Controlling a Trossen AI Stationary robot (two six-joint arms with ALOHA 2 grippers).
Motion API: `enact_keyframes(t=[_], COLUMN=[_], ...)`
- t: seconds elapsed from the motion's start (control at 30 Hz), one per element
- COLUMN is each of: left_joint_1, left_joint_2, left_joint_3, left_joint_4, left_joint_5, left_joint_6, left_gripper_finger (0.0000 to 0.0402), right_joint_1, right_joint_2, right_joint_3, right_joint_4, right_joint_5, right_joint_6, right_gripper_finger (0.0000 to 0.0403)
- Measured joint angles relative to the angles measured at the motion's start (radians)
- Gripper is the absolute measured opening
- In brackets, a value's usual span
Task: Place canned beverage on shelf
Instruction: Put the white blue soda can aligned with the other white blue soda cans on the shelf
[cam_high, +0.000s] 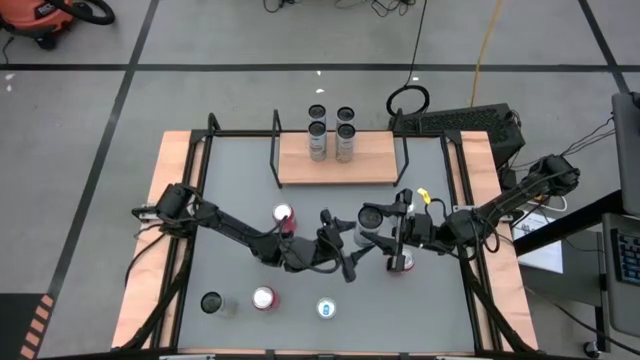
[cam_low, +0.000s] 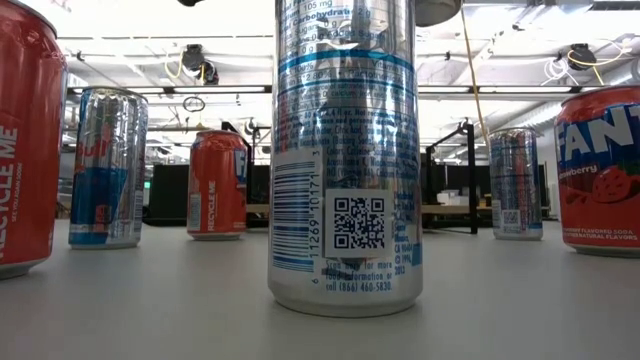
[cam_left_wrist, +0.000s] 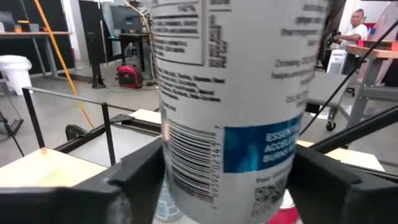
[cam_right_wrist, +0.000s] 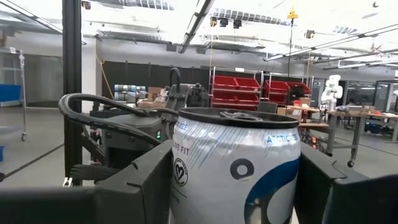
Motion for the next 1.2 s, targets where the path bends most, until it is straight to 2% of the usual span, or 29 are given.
enact_keyframes(t=[0.1,0.13,0.5,0.67,0.83,1.0,1.2], left_joint_1=[0.0,0.0,-0.023,-0.043,-0.062,-0.066,-0.067], left_joint_2=[0.0,0.0,0.0,0.001,-0.006,-0.007,-0.021], left_joint_3=[0.0,0.0,0.0,-0.002,-0.002,-0.002,-0.001], left_joint_4=[-0.002,-0.002,-0.028,-0.035,-0.023,-0.018,0.0], left_joint_5=[0.0,0.0,-0.016,-0.018,0.02,0.058,0.213], left_joint_6=[0.001,0.0,-0.006,0.0,-0.001,-0.008,-0.009], left_gripper_finger=[0.0236,0.0231,0.0238,0.0244,0.0246,0.0247,0.0247], right_joint_1=[0.0,0.0,0.011,0.035,0.063,0.084,0.089], right_joint_2=[0.0,0.0,-0.001,-0.014,-0.041,-0.067,-0.113], right_joint_3=[0.0,0.0,0.001,0.002,0.002,0.002,0.002], right_joint_4=[-0.006,-0.01,-0.057,-0.111,-0.195,-0.248,-0.325], right_joint_5=[0.004,0.005,0.004,0.003,-0.018,-0.076,-0.192], right_joint_6=[0.006,0.013,0.03,0.056,0.105,0.122,0.129], right_gripper_finger=[0.0219,0.0219,0.0221,0.0254,0.0295,0.0317,0.0319])
